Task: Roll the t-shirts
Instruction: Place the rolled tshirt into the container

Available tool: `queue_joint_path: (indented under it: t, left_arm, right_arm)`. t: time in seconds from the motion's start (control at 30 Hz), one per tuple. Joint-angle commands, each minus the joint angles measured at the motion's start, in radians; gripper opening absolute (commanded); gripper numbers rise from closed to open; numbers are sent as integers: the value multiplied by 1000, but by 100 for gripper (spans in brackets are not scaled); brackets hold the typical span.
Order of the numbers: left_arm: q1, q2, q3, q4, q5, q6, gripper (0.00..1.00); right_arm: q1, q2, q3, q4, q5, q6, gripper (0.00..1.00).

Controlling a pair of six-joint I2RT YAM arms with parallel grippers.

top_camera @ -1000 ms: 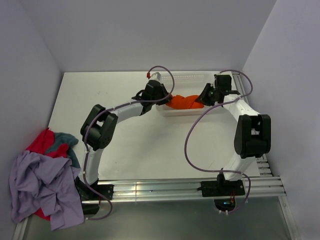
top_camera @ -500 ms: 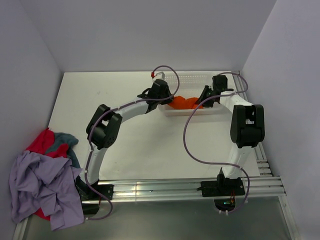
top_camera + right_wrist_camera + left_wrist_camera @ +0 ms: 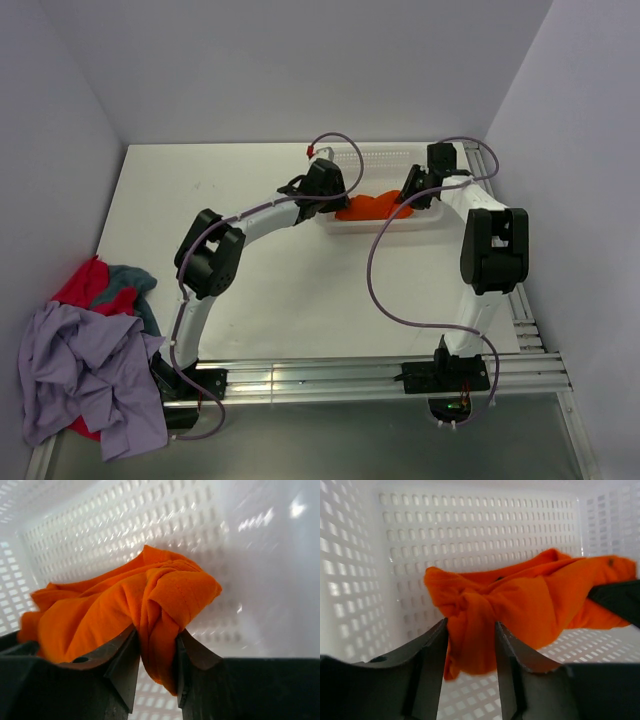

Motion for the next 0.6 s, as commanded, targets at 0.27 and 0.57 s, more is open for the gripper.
queue_joint_path:
  t: [0.27, 0.57]
  left_arm:
    - [0, -50, 53, -58, 15, 32, 57]
    - [-4, -20, 123, -87, 18, 24, 54]
  right_arm:
    - [-12, 12, 31, 20, -8, -29, 52]
    - [3, -65, -12, 2, 38, -26, 95]
